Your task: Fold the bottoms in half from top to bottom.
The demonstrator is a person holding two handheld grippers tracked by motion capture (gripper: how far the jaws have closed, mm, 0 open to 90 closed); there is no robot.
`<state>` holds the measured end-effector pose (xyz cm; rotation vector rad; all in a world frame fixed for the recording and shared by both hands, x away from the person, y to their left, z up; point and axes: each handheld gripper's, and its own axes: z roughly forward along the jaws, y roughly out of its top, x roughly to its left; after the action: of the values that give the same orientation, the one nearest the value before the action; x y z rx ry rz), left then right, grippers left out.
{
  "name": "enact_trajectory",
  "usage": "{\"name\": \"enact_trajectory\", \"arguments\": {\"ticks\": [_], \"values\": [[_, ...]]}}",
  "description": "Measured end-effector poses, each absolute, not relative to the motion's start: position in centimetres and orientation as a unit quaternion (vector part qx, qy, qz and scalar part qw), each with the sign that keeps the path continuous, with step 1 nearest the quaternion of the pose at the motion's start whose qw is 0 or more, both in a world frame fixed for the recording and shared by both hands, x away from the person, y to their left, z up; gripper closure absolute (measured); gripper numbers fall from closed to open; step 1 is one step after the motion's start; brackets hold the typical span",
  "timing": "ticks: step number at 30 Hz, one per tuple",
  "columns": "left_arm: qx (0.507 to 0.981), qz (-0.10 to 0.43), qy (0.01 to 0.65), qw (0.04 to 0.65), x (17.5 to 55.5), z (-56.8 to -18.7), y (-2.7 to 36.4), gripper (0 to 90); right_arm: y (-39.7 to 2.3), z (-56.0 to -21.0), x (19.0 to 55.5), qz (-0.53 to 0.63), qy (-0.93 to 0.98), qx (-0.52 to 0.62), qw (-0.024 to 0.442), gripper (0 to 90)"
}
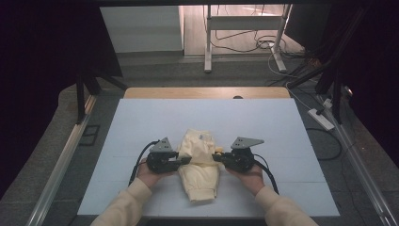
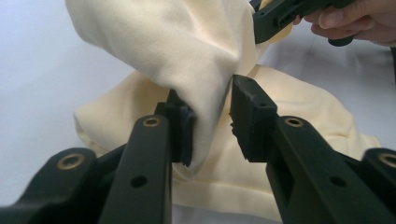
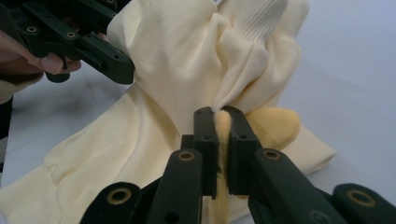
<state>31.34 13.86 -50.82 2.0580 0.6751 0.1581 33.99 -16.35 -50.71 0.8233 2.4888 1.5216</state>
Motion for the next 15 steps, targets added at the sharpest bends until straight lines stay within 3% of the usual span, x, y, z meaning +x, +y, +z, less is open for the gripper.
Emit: {"name": "enact_trajectory", "arguments": {"ticks": [15], "values": [[0.849, 0.064, 0.261, 0.455, 29.5, -50.8, 13.9, 54.0, -16.9, -50.9, 32.1, 0.491, 0.830, 0.257, 0.056, 81.0]]}}
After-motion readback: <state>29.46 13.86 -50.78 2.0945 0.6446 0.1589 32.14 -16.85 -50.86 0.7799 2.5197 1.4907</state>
